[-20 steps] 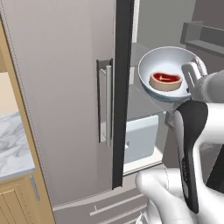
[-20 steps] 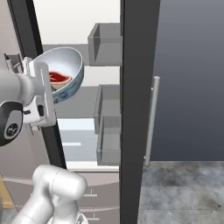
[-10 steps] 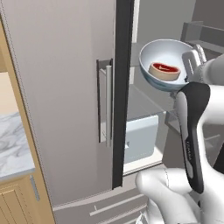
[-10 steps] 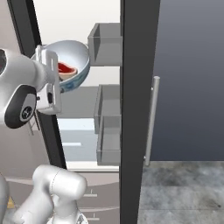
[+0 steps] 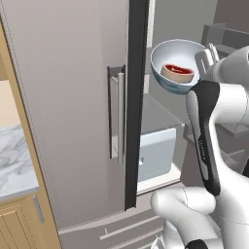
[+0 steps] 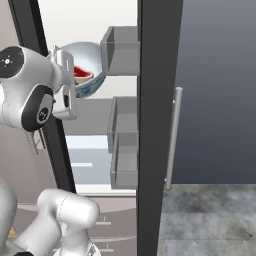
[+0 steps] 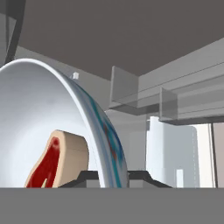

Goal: Place one of the steaks on the plate and the other in the bowl. Then place the bowl in the fridge.

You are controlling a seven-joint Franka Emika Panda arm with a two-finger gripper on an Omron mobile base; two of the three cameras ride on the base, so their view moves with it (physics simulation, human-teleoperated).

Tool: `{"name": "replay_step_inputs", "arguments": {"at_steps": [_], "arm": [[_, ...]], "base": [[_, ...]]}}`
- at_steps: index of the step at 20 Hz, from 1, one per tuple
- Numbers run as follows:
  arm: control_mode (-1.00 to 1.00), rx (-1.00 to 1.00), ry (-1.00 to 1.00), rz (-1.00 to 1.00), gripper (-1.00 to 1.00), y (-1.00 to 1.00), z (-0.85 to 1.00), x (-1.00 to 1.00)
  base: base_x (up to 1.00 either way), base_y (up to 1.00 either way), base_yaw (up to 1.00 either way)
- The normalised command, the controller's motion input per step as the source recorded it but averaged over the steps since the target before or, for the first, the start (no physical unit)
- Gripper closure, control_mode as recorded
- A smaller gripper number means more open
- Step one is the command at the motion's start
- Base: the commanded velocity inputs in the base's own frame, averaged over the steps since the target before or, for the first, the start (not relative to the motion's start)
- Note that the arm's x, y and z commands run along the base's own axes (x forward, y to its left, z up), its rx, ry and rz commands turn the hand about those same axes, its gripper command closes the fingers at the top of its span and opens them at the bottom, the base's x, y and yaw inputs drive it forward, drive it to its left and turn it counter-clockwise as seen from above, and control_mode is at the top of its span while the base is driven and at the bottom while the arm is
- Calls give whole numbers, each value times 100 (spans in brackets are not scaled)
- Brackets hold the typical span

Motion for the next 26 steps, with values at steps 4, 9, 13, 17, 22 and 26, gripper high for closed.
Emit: {"name": "replay_step_inputs", "arguments": {"at_steps": [4,9,13,17,22,26], "arm": [[-100,0,-4,0,100,0,1,29],[-100,0,-9,2,100,0,0,46],[-100,4,0,10,100,0,9,44],[-100,0,0,5,100,0,9,51],[-100,-7,0,0,100,18,20,48],[-100,-2,4,0,100,3,22,43]], "base": [[0,0,0],[0,0,0],[0,0,0],[0,0,0],[0,0,0],[0,0,0]]}}
